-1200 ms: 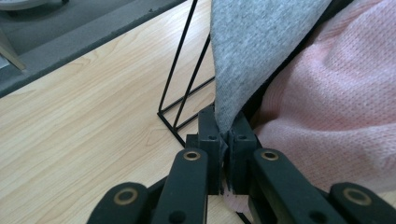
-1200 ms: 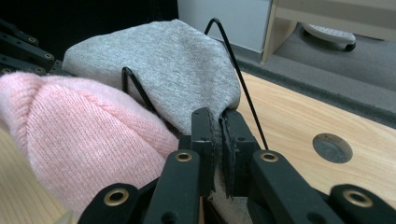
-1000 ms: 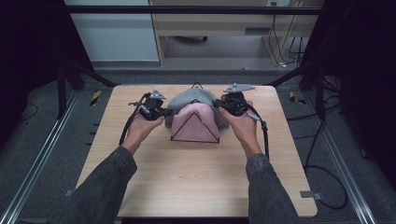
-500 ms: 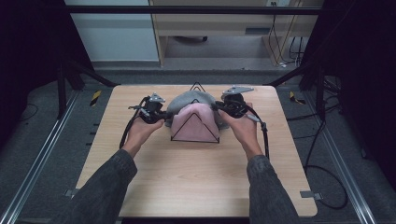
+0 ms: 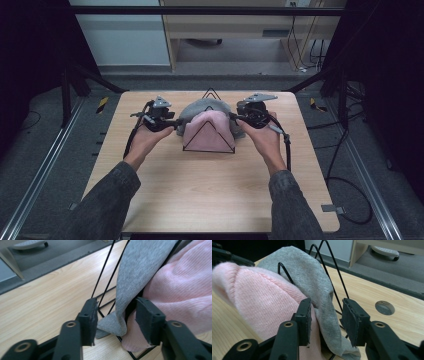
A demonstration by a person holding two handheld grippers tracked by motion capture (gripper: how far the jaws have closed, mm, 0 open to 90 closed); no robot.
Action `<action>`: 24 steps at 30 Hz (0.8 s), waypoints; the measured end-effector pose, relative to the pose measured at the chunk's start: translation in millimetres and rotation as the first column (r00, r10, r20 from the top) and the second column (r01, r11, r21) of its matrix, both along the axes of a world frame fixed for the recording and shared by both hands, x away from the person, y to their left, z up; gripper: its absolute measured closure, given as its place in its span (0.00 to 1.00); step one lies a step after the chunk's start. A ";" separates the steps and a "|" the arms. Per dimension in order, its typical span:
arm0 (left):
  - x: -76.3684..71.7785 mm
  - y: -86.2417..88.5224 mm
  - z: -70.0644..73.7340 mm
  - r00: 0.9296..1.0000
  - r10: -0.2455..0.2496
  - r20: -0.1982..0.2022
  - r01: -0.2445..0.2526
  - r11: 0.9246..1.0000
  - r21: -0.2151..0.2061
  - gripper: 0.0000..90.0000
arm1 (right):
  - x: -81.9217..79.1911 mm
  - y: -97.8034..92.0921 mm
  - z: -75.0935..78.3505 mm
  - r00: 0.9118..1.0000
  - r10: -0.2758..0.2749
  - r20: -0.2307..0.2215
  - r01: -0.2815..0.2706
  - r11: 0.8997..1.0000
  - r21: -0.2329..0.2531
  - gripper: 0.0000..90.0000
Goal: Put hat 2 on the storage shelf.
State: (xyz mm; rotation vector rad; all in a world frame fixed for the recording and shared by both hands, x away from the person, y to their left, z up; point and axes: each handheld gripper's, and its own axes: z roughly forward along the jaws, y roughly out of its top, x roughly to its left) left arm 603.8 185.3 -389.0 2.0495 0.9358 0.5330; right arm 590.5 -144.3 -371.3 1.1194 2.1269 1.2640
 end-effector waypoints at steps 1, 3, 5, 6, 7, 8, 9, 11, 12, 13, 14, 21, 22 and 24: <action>-1.6 0.4 2.5 1.000 -0.003 0.005 0.003 1.000 0.010 0.54 | -1.7 -0.9 2.0 1.000 -0.006 0.006 0.006 1.000 0.002 0.63; -4.2 0.4 6.0 1.000 -0.004 0.009 0.004 1.000 0.011 0.50 | -4.9 -3.0 6.0 1.000 -0.014 0.013 0.013 1.000 0.014 0.62; -7.3 -0.5 10.2 1.000 -0.006 0.016 0.006 1.000 0.010 0.48 | -7.3 -4.8 9.5 1.000 -0.020 0.021 0.020 1.000 0.015 0.60; -8.9 -0.8 12.6 1.000 -0.010 0.019 0.010 1.000 0.015 0.46 | -8.2 -5.6 11.0 0.999 -0.022 0.024 0.022 1.000 0.016 0.59; -10.3 -1.5 14.8 1.000 -0.015 0.022 0.015 1.000 0.015 0.45 | -9.1 -6.5 12.6 0.999 -0.024 0.029 0.023 1.000 0.016 0.59; -11.7 -2.2 17.1 0.999 -0.019 0.026 0.019 1.000 0.015 0.43 | -10.3 -7.1 14.3 0.999 -0.026 0.030 0.026 0.999 0.021 0.59; -13.6 -3.0 20.0 0.999 -0.025 0.030 0.025 1.000 0.019 0.42 | -11.1 -8.0 15.9 0.999 -0.028 0.032 0.027 0.999 0.022 0.58; -16.3 -4.2 23.0 0.999 -0.030 0.037 0.029 0.999 0.018 0.40 | -12.8 -9.2 18.8 0.999 -0.027 0.041 0.026 0.999 0.029 0.58; -17.7 -4.8 24.7 0.999 -0.031 0.037 0.030 0.999 0.024 0.38 | -14.0 -9.4 20.2 0.999 -0.029 0.041 0.027 0.999 0.032 0.57; -19.1 -5.3 26.0 0.999 -0.032 0.033 0.031 0.999 0.027 0.37 | -14.9 -9.7 21.4 0.999 -0.026 0.048 0.025 0.999 0.034 0.56; -20.2 -5.4 27.2 0.999 -0.035 0.034 0.034 0.999 0.032 0.35 | -16.2 -9.7 22.5 0.998 -0.026 0.051 0.025 0.999 0.034 0.55; -30.1 -3.9 33.0 0.999 -0.041 0.028 0.040 0.999 0.037 0.27 | -24.0 -9.3 28.6 0.998 -0.021 0.061 0.019 0.999 0.034 0.46; -31.6 -3.6 33.6 0.999 -0.044 0.027 0.043 0.998 0.035 0.25 | -26.1 -9.2 30.0 0.998 -0.020 0.063 0.018 0.999 0.035 0.44; -35.7 -2.5 35.7 0.998 -0.058 0.028 0.057 0.998 0.042 0.21 | -29.2 -8.9 32.2 0.998 -0.021 0.062 0.019 0.999 0.032 0.39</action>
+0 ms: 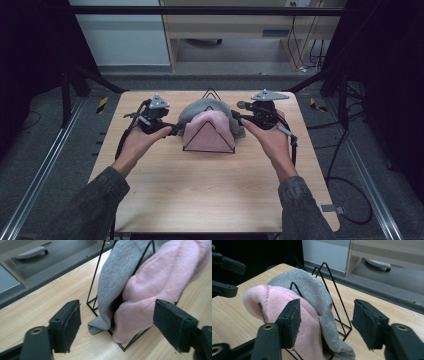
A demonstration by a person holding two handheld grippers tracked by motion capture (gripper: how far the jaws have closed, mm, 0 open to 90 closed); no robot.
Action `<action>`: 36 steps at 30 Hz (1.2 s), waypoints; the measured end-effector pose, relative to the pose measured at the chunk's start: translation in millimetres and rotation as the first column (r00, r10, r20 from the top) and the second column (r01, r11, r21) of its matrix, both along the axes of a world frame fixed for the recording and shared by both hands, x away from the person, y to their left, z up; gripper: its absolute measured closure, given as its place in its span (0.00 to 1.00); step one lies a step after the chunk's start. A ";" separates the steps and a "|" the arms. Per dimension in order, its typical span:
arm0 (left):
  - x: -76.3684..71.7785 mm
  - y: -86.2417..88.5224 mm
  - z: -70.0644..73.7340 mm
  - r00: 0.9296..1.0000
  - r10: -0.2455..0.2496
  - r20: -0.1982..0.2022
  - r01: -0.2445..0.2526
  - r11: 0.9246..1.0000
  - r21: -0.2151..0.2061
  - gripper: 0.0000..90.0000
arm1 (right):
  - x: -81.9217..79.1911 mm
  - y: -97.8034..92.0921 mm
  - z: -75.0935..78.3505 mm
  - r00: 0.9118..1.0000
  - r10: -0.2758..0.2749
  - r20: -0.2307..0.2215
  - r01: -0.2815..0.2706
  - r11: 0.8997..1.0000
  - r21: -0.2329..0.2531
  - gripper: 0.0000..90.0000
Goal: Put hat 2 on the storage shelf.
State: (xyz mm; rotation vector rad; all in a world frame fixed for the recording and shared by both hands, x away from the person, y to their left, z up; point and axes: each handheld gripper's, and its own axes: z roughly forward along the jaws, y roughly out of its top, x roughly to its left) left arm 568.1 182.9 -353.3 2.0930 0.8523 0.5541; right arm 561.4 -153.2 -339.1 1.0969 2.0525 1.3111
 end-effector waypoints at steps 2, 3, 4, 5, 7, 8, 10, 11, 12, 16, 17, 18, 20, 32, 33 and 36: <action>-3.7 0.9 1.7 1.000 -0.006 -0.004 0.006 1.000 -0.009 0.18 | -2.8 0.8 2.8 1.000 -0.019 -0.013 0.019 1.000 -0.002 0.31; -6.0 1.5 2.6 1.000 -0.011 -0.003 0.011 1.000 -0.009 0.16 | -5.2 1.6 4.5 0.999 -0.027 -0.019 0.027 1.000 -0.009 0.25; -8.3 2.3 3.7 1.000 -0.014 -0.003 0.014 1.000 -0.007 0.14 | -7.7 2.3 6.0 1.000 -0.025 -0.014 0.024 1.000 -0.016 0.20; -10.9 3.1 4.6 1.000 -0.013 -0.004 0.013 1.000 -0.011 0.12 | -10.8 2.2 7.2 1.000 -0.010 -0.009 0.010 1.000 -0.019 0.16; -16.7 4.9 5.9 1.000 -0.013 -0.008 0.012 1.000 -0.028 0.11 | -17.5 0.9 10.1 1.000 -0.003 -0.002 0.003 1.000 -0.011 0.13; -21.6 6.7 6.0 1.000 -0.013 -0.008 0.013 0.999 -0.033 0.10 | -21.1 -0.4 11.7 1.000 -0.002 0.003 0.002 1.000 -0.003 0.12; -28.4 8.9 5.0 1.000 -0.013 -0.011 0.012 0.999 -0.036 0.09 | -29.6 -3.5 14.3 1.000 -0.003 0.006 0.003 1.000 0.007 0.10; -31.0 10.0 4.4 1.000 -0.017 -0.011 0.016 0.999 -0.031 0.09 | -33.6 -4.8 14.8 1.000 0.004 0.004 -0.004 1.000 0.002 0.10; -34.8 11.2 3.2 1.000 -0.022 -0.016 0.022 0.999 -0.028 0.08 | -36.5 -5.9 14.8 1.000 0.007 0.006 -0.007 1.000 -0.008 0.10; -48.9 18.1 -4.1 0.999 -0.040 -0.034 0.040 0.999 -0.011 0.08 | -52.7 -12.2 12.9 1.000 0.010 0.008 -0.009 0.999 -0.041 0.09; -52.8 20.3 -6.4 0.999 -0.043 -0.033 0.043 0.999 -0.004 0.08 | -56.8 -14.4 11.7 1.000 0.013 0.014 -0.012 0.999 -0.047 0.09; -56.5 22.8 -8.9 0.998 -0.047 -0.033 0.047 0.999 0.007 0.08 | -61.2 -16.3 10.5 1.000 0.016 0.011 -0.015 0.998 -0.056 0.08; -63.6 28.5 -14.3 0.998 -0.051 -0.037 0.052 0.998 0.025 0.08 | -70.4 -21.4 6.0 1.000 0.019 0.017 -0.017 0.997 -0.079 0.08; -78.8 62.3 -59.3 0.995 -0.006 -0.104 0.011 0.999 0.047 0.08 | -95.9 -44.8 -43.9 0.998 -0.010 -0.058 0.001 0.989 -0.151 0.09; -78.5 63.8 -61.7 0.994 -0.001 -0.108 0.007 0.999 0.050 0.08 | -96.6 -45.6 -49.1 0.998 -0.012 -0.068 0.002 0.989 -0.149 0.10; -77.3 69.9 -70.6 0.991 0.007 -0.135 0.001 0.998 0.057 0.09 | -96.8 -47.6 -64.4 0.995 -0.014 -0.098 -0.001 0.989 -0.151 0.12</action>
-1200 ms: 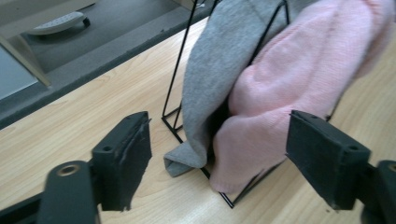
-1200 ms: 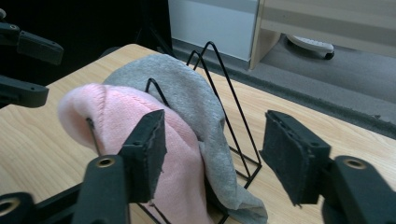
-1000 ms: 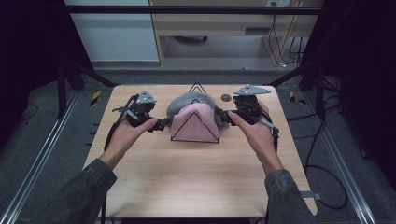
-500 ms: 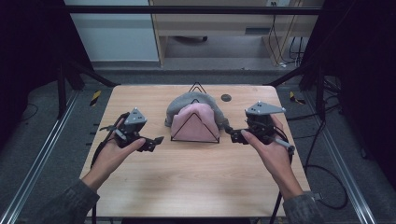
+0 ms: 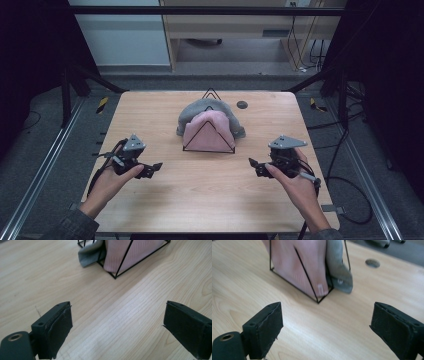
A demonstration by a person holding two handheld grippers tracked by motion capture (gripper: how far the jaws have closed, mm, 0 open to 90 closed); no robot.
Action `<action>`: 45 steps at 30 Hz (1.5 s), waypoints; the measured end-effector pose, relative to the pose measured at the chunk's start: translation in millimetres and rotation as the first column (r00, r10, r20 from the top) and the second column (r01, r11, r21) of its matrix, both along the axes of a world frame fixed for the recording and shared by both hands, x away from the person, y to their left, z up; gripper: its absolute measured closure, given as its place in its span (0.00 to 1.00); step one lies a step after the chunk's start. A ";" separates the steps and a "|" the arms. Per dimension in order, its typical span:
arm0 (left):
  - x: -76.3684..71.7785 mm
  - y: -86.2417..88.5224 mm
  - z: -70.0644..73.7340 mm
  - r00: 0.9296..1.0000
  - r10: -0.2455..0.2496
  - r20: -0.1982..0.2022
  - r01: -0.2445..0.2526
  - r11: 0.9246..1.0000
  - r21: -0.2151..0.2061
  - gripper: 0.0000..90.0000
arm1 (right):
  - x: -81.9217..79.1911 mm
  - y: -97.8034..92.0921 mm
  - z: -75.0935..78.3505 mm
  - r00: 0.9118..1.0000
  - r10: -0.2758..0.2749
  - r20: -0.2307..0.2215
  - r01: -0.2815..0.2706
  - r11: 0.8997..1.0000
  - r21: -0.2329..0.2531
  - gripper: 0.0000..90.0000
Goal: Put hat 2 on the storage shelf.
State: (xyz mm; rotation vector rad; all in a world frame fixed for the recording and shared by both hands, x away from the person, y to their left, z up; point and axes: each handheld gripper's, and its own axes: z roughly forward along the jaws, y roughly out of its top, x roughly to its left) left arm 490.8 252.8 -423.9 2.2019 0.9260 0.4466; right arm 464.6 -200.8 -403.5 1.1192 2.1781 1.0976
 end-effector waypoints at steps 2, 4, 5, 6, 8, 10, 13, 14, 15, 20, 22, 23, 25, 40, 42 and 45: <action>1.2 3.2 -6.4 1.000 0.006 -0.015 -0.006 1.000 0.013 0.09 | 0.5 -1.3 -10.7 1.000 -0.007 -0.029 0.007 1.000 0.010 0.13; 2.2 5.1 -13.9 0.999 0.011 -0.034 -0.010 1.000 0.020 0.09 | 1.4 -2.1 -22.2 0.998 -0.010 -0.058 0.011 1.000 0.013 0.13; 2.6 5.4 -17.0 0.999 0.010 -0.040 -0.009 1.000 0.027 0.09 | 1.8 -2.2 -26.8 0.997 -0.014 -0.070 0.015 1.000 0.010 0.13; 2.9 5.5 -20.0 0.999 0.009 -0.046 -0.007 0.999 0.035 0.09 | 2.5 -2.8 -31.1 0.997 -0.016 -0.080 0.016 1.000 0.005 0.13; 3.4 5.5 -25.5 0.998 0.003 -0.060 -0.001 0.999 0.041 0.09 | 3.8 -3.2 -38.2 0.994 -0.022 -0.109 0.022 1.000 0.005 0.14; 3.6 4.7 -32.9 0.997 -0.001 -0.076 0.005 0.999 0.048 0.09 | 5.9 -4.0 -45.0 0.991 -0.025 -0.128 0.025 1.000 -0.005 0.14; 3.8 3.2 -43.5 0.996 -0.004 -0.092 0.008 0.999 0.050 0.09 | 10.3 -4.0 -53.8 0.987 -0.033 -0.158 0.032 0.999 -0.010 0.14; 4.1 3.1 -45.7 0.996 0.000 -0.093 0.005 0.999 0.052 0.09 | 12.3 -3.4 -56.6 0.986 -0.035 -0.164 0.034 0.999 -0.009 0.14; 5.0 3.5 -47.9 0.996 0.009 -0.088 -0.005 0.999 0.051 0.09 | 14.1 -2.9 -58.5 0.985 -0.037 -0.168 0.036 0.999 -0.012 0.14; 11.7 7.5 -57.2 0.995 0.035 -0.091 -0.028 0.997 0.079 0.10 | 23.5 0.9 -72.1 0.978 -0.049 -0.204 0.046 0.999 -0.019 0.13; 12.7 9.0 -61.7 0.994 0.034 -0.102 -0.026 0.996 0.081 0.10 | 25.5 2.0 -78.5 0.973 -0.045 -0.225 0.042 0.999 -0.016 0.13; 12.7 9.6 -63.2 0.994 0.033 -0.106 -0.025 0.996 0.082 0.10 | 26.0 2.5 -80.5 0.971 -0.044 -0.235 0.041 0.999 -0.017 0.13; 12.8 10.0 -66.3 0.993 0.025 -0.112 -0.015 0.996 0.085 0.09 | 26.7 4.4 -85.2 0.967 -0.041 -0.252 0.037 0.999 -0.020 0.13; 11.3 8.0 -76.6 0.995 0.020 -0.099 -0.014 0.998 0.060 0.00 | 26.8 14.5 -95.9 0.967 -0.035 -0.253 0.024 0.999 -0.044 0.08; 10.9 8.5 -77.0 0.995 0.018 -0.095 -0.013 0.998 0.055 0.00 | 23.5 16.2 -98.9 0.973 -0.037 -0.226 0.026 0.998 -0.050 0.07; 10.3 9.1 -77.5 0.996 0.016 -0.091 -0.011 0.999 0.051 0.00 | 16.3 19.5 -105.5 0.987 -0.037 -0.155 0.027 0.997 -0.071 0.04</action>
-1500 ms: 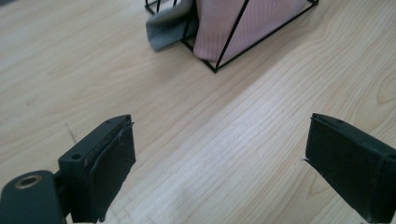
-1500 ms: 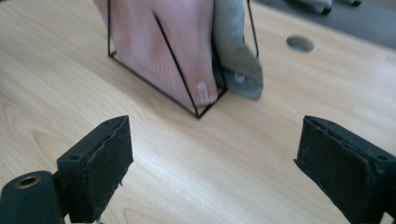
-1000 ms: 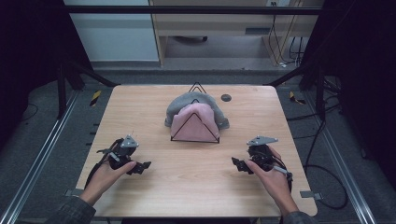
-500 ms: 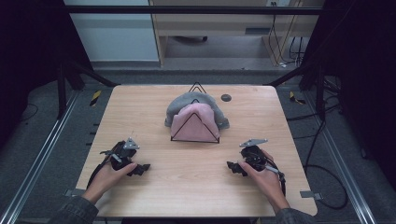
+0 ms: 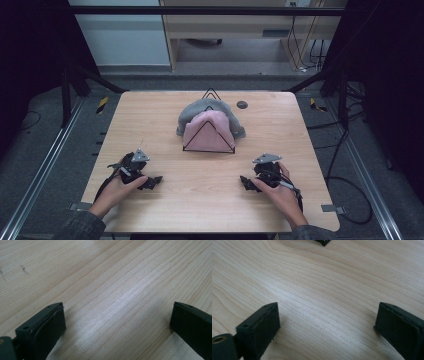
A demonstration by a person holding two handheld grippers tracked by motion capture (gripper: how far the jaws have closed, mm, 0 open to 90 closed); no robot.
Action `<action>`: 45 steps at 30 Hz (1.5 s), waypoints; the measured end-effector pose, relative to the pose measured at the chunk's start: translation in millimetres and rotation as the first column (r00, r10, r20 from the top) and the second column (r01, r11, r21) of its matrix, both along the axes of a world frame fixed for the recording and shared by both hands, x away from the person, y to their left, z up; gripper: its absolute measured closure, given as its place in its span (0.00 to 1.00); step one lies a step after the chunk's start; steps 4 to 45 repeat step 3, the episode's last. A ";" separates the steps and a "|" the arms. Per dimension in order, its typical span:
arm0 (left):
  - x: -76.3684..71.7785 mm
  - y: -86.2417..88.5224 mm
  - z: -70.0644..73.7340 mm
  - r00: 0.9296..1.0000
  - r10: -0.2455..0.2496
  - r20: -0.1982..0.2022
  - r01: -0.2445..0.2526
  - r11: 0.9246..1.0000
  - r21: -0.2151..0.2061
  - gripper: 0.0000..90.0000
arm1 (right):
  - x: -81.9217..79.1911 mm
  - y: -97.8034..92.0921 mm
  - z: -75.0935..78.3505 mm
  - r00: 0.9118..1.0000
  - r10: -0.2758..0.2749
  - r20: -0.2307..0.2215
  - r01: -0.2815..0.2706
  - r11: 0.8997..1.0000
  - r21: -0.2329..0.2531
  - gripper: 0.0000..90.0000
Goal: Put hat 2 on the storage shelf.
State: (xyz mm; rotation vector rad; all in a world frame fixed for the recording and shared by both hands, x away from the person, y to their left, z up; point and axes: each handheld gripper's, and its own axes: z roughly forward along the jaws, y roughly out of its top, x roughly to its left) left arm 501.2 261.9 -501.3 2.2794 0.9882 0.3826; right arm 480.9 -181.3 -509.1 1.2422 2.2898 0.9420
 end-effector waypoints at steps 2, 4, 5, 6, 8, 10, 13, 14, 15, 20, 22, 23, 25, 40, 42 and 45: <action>-0.1 0.1 -0.3 1.000 0.000 0.003 0.000 1.000 -0.003 0.00 | -2.7 0.6 -3.0 1.000 -0.006 0.028 0.006 1.000 0.015 0.03; -0.2 0.3 -0.3 1.000 -0.001 0.003 0.001 1.000 -0.003 0.00 | -3.0 1.0 -3.0 1.000 -0.009 0.027 0.009 1.000 0.016 0.03; -0.2 0.3 -0.3 1.000 -0.001 0.003 0.001 1.000 -0.003 0.00 | -3.0 1.0 -3.0 1.000 -0.009 0.027 0.009 1.000 0.016 0.03; -0.2 0.3 -0.3 1.000 -0.001 0.003 0.001 1.000 -0.003 0.00 | -3.0 1.0 -3.0 1.000 -0.009 0.027 0.009 1.000 0.016 0.03; -0.2 0.3 -0.3 1.000 -0.001 0.003 0.001 1.000 -0.003 0.00 | -3.0 1.0 -3.0 1.000 -0.009 0.027 0.009 1.000 0.016 0.03; -0.2 0.3 -0.3 1.000 -0.001 0.003 0.001 1.000 -0.003 0.00 | -3.0 1.0 -3.0 1.000 -0.009 0.027 0.009 1.000 0.016 0.03; -0.2 0.3 -0.3 1.000 -0.001 0.003 0.001 1.000 -0.003 0.00 | -3.0 1.0 -3.0 1.000 -0.009 0.027 0.009 1.000 0.016 0.03; -0.2 0.3 -0.3 1.000 -0.001 0.003 0.001 1.000 -0.003 0.00 | -3.0 1.0 -3.0 1.000 -0.009 0.027 0.009 1.000 0.016 0.03; -0.2 0.3 -0.3 1.000 -0.001 0.003 0.001 1.000 -0.003 0.00 | -3.0 1.0 -3.0 1.000 -0.009 0.027 0.009 1.000 0.016 0.03; -0.2 0.3 -0.3 1.000 -0.001 0.003 0.001 1.000 -0.003 0.00 | -3.0 1.0 -3.0 1.000 -0.009 0.027 0.009 1.000 0.016 0.03; -0.2 0.3 -0.3 1.000 -0.001 0.003 0.001 1.000 -0.003 0.00 | -3.0 1.0 -3.0 1.000 -0.009 0.027 0.009 1.000 0.016 0.03; -0.2 0.3 -0.3 1.000 -0.001 0.003 0.001 1.000 -0.003 0.00 | -3.0 1.0 -3.0 1.000 -0.009 0.027 0.009 1.000 0.016 0.03; -0.2 0.3 -0.3 1.000 -0.001 0.003 0.001 1.000 -0.003 0.00 | -3.0 1.0 -3.0 1.000 -0.009 0.027 0.009 1.000 0.016 0.03; -0.2 0.3 -0.3 1.000 -0.001 0.003 0.001 1.000 -0.003 0.00 | -3.0 1.0 -3.0 1.000 -0.009 0.027 0.009 1.000 0.016 0.03; -0.2 0.3 -0.3 1.000 -0.001 0.003 0.001 1.000 -0.003 0.00 | -3.0 1.0 -3.0 1.000 -0.009 0.027 0.009 1.000 0.016 0.03; -0.2 0.3 -0.3 1.000 -0.001 0.003 0.001 1.000 -0.003 0.00 | -3.0 1.0 -3.0 1.000 -0.009 0.027 0.009 1.000 0.016 0.03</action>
